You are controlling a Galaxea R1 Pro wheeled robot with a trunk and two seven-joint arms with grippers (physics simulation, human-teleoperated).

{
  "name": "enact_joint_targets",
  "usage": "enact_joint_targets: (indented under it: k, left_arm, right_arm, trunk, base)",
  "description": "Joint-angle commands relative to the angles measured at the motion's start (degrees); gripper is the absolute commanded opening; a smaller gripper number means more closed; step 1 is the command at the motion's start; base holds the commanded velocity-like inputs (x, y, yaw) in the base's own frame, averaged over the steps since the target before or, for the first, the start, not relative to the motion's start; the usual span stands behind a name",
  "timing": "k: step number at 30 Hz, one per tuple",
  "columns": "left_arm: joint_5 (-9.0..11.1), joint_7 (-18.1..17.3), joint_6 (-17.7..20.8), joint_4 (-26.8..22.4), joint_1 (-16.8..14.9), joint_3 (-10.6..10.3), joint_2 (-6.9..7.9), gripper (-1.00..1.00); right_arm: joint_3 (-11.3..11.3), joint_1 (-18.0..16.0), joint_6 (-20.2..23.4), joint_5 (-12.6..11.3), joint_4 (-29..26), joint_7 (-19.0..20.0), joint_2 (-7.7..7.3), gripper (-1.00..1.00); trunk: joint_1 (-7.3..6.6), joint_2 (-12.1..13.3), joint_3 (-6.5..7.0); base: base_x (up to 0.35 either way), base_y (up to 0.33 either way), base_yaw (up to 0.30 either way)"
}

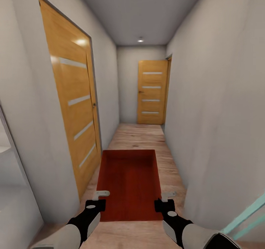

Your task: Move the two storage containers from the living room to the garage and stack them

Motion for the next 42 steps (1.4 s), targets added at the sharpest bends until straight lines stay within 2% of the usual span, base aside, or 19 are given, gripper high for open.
enact_joint_targets:
  k: [1,22,31,42]
  left_arm:
    - [-1.4,0.2,0.2,-0.9,-0.1,3.3,-0.32,-1.00]
    - [-1.4,0.2,0.1,-1.0,-0.1,3.3,-0.15,-1.00]
    - [-1.4,0.2,0.2,-1.0,-0.1,3.3,-0.15,-1.00]
    - [-1.4,0.2,0.2,-3.0,-0.1,3.3,-0.14,-1.00]
  right_arm:
    - [-0.5,0.0,-0.4,-1.5,0.2,-0.3,0.03,-1.00]
    - [-0.5,0.0,-0.4,-1.5,0.2,-0.4,0.03,-1.00]
    - [-0.5,0.0,-0.4,-1.5,0.2,-0.4,0.03,-1.00]
    - [-0.5,0.0,-0.3,-1.5,0.2,-0.4,0.03,-1.00]
  trunk:
    - [0.04,0.0,-0.08]
    - [0.04,0.0,-0.08]
    - [0.04,0.0,-0.08]
    - [0.04,0.0,-0.08]
  base:
    - [0.322,0.141,-0.004]
    - [0.322,0.039,-0.001]
    - [0.322,0.000,-0.177]
    - [0.322,0.000,-0.013]
